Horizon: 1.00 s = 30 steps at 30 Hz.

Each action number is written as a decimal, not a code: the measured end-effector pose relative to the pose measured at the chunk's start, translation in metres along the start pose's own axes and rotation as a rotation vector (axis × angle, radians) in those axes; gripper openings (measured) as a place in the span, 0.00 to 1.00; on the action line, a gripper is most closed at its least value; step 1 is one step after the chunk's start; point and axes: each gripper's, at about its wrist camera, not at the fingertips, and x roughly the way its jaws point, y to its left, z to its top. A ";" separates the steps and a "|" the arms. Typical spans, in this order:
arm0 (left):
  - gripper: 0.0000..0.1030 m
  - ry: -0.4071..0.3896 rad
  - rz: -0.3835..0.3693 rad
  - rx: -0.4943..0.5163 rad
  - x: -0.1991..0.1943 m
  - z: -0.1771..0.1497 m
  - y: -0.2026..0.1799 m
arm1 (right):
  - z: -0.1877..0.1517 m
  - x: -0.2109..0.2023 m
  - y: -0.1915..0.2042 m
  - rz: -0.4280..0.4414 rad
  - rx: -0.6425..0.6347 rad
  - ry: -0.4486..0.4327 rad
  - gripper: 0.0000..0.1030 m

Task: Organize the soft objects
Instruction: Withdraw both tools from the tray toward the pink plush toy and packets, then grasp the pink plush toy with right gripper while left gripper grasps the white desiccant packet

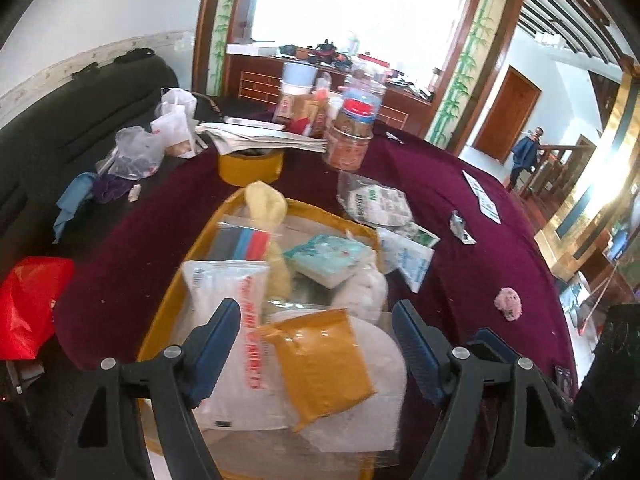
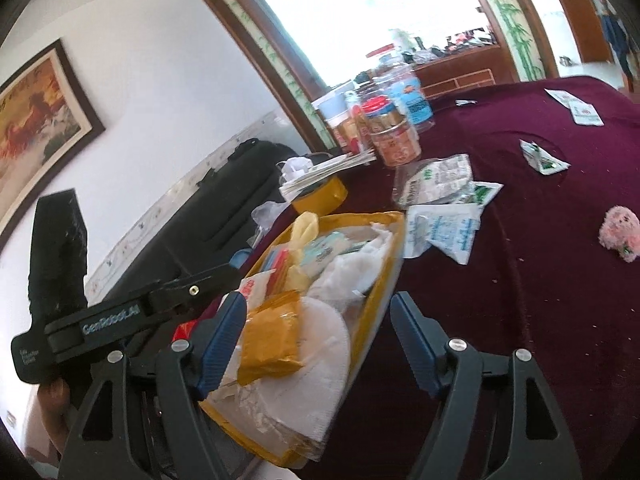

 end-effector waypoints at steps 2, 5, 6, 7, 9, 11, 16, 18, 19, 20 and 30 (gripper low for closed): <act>0.79 0.016 -0.020 0.008 0.003 -0.001 -0.008 | 0.002 -0.005 -0.010 -0.009 0.024 -0.010 0.72; 0.79 0.035 -0.045 0.026 0.008 -0.003 -0.020 | 0.006 -0.012 -0.024 -0.027 0.048 -0.025 0.72; 0.79 0.039 -0.051 0.031 0.009 -0.003 -0.024 | 0.007 -0.014 -0.029 -0.033 0.056 -0.031 0.72; 0.79 0.047 -0.063 0.037 0.011 -0.003 -0.029 | 0.008 -0.017 -0.035 -0.041 0.067 -0.035 0.72; 0.79 0.058 -0.082 0.047 0.014 -0.003 -0.037 | 0.010 -0.020 -0.044 -0.052 0.083 -0.040 0.72; 0.79 0.064 -0.094 0.063 0.016 -0.004 -0.046 | 0.013 -0.024 -0.055 -0.075 0.097 -0.044 0.72; 0.79 0.077 -0.122 0.087 0.022 -0.003 -0.065 | 0.016 -0.021 -0.083 -0.128 0.126 -0.005 0.72; 0.79 0.087 -0.129 0.098 0.027 -0.003 -0.072 | 0.017 -0.018 -0.093 -0.141 0.143 0.011 0.72; 0.79 0.093 -0.135 0.103 0.030 -0.004 -0.077 | 0.019 -0.017 -0.099 -0.147 0.152 0.021 0.72; 0.79 0.097 -0.139 0.107 0.032 -0.004 -0.079 | 0.020 -0.017 -0.104 -0.154 0.158 0.027 0.72; 0.79 0.152 -0.152 0.117 0.059 0.010 -0.104 | 0.072 -0.033 -0.150 -0.306 0.102 0.008 0.72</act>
